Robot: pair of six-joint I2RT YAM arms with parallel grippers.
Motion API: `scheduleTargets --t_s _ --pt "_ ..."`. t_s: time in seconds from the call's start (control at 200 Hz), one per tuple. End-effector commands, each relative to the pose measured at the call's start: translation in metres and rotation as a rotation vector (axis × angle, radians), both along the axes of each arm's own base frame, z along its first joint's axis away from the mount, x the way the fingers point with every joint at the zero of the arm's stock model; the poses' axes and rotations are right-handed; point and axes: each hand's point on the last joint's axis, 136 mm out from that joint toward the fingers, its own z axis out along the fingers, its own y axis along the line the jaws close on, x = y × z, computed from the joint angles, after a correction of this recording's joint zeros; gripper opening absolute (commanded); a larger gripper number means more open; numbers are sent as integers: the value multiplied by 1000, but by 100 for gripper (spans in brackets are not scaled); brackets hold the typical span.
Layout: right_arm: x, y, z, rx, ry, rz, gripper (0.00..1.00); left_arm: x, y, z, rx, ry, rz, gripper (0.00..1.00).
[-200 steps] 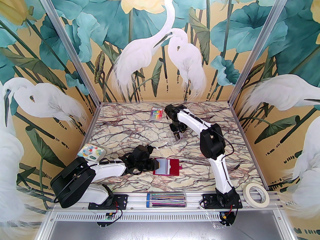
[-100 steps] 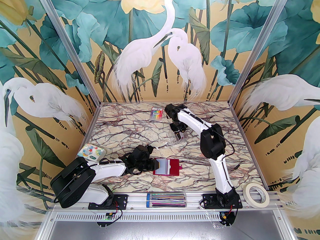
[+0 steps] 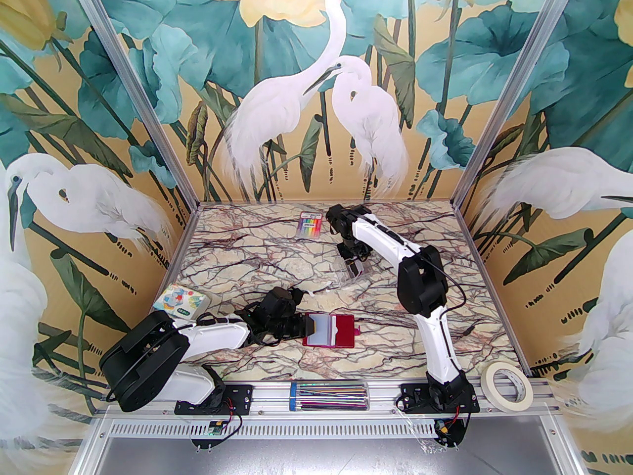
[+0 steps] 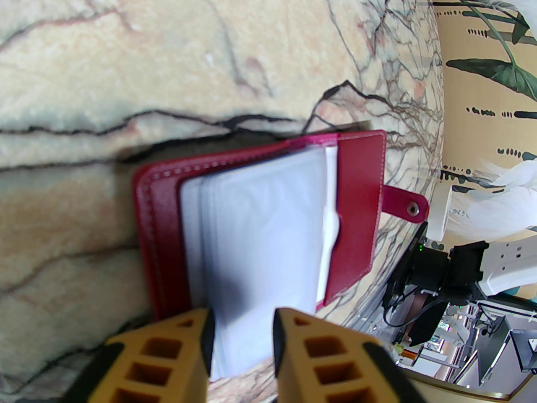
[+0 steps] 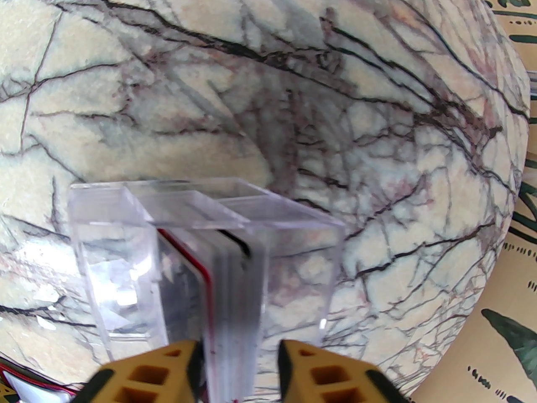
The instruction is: Put the credit cards into the card holder
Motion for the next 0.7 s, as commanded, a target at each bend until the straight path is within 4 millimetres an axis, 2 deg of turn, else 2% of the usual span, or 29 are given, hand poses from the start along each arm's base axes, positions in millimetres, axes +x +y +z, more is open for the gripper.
scheduleTargets --t_s 0.0,0.105,0.27,0.695 --pt "3 -1 31 33 -61 1 51 -12 10 -19 70 50 -14 30" --pt "-3 12 29 105 -29 41 58 -12 10 -19 70 49 -13 30" --pt "-3 7 15 112 -9 48 64 -12 9 -18 67 51 -13 30" --pt "-16 7 -10 270 70 -77 62 -12 9 -18 69 48 -18 30"
